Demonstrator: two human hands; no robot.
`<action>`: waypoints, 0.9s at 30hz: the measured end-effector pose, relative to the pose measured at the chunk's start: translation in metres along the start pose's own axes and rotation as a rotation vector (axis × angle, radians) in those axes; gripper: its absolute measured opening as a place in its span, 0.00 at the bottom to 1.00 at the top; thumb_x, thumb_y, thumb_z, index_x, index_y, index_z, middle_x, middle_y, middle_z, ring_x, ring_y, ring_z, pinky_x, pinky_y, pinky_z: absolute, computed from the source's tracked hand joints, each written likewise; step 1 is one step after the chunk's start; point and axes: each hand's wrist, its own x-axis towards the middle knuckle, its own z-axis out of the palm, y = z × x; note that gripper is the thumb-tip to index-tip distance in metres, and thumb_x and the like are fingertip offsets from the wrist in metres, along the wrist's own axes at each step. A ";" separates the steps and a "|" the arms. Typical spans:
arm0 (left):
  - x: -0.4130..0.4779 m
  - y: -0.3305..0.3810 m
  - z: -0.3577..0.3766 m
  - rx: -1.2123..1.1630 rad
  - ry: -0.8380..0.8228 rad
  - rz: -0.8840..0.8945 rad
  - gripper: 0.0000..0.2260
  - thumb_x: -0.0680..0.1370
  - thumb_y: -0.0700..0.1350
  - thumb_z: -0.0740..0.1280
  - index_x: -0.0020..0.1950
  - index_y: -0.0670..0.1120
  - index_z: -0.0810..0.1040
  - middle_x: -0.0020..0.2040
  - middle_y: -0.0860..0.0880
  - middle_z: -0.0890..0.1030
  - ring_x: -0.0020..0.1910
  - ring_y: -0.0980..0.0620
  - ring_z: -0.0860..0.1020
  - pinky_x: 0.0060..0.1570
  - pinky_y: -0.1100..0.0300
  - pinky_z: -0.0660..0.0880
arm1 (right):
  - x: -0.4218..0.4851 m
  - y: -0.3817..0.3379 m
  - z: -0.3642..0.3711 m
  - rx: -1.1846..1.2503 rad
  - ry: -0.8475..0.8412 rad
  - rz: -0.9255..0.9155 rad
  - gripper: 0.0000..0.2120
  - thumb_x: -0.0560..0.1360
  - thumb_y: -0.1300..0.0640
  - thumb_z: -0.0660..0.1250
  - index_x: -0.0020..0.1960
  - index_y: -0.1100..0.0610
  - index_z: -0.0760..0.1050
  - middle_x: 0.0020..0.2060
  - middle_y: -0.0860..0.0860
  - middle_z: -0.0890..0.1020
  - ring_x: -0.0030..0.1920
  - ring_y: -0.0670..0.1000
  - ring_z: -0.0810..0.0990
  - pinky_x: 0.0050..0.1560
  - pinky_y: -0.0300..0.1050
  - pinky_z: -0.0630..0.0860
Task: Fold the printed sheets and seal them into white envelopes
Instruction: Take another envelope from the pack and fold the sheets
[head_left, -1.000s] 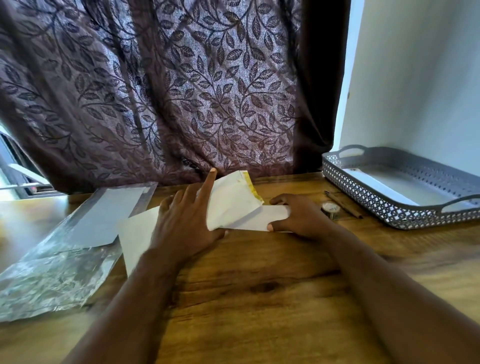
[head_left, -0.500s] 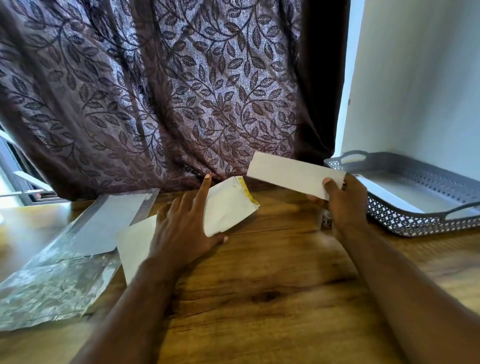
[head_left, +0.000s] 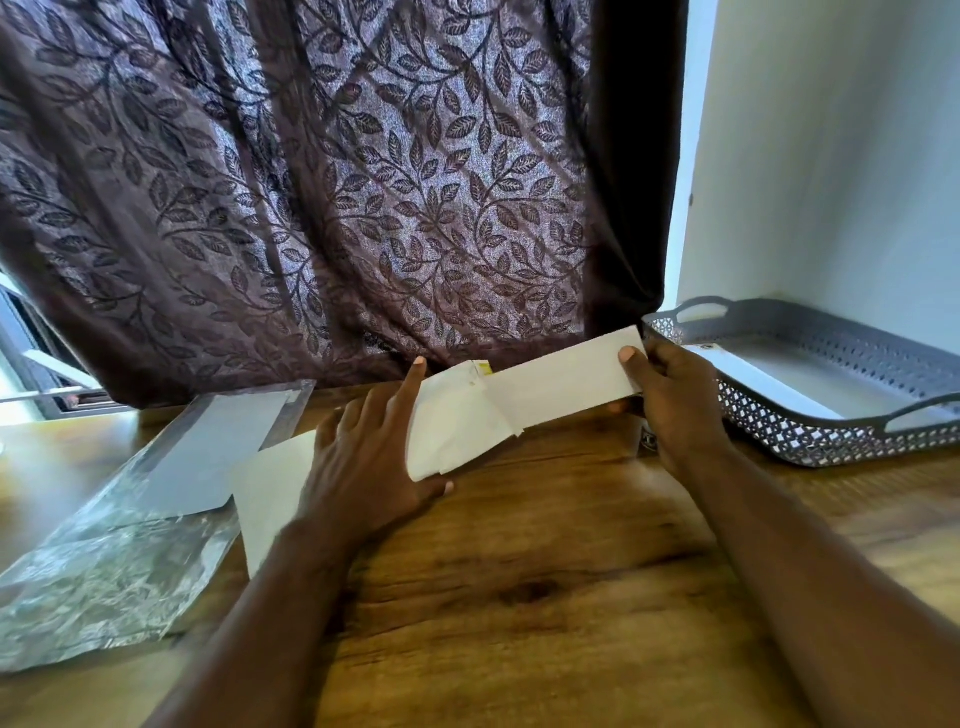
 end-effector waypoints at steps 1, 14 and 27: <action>0.000 0.001 -0.001 0.000 0.000 0.011 0.60 0.62 0.75 0.70 0.81 0.56 0.37 0.77 0.48 0.62 0.73 0.43 0.64 0.71 0.39 0.60 | -0.001 -0.001 0.002 0.008 -0.027 0.018 0.07 0.82 0.59 0.64 0.48 0.54 0.80 0.46 0.56 0.84 0.41 0.54 0.85 0.36 0.49 0.83; -0.001 0.034 0.005 -0.052 0.015 0.142 0.57 0.65 0.74 0.68 0.80 0.57 0.35 0.78 0.49 0.61 0.74 0.44 0.64 0.71 0.40 0.62 | -0.032 -0.015 0.031 -0.157 -0.327 0.024 0.02 0.77 0.61 0.72 0.48 0.60 0.80 0.34 0.56 0.85 0.23 0.56 0.77 0.19 0.37 0.67; -0.001 0.027 0.001 -0.086 0.026 0.096 0.57 0.66 0.69 0.72 0.80 0.57 0.35 0.77 0.50 0.60 0.73 0.46 0.61 0.71 0.40 0.61 | -0.039 -0.024 0.026 -0.016 -0.591 0.122 0.18 0.85 0.49 0.56 0.56 0.58 0.81 0.51 0.51 0.88 0.19 0.53 0.71 0.21 0.38 0.63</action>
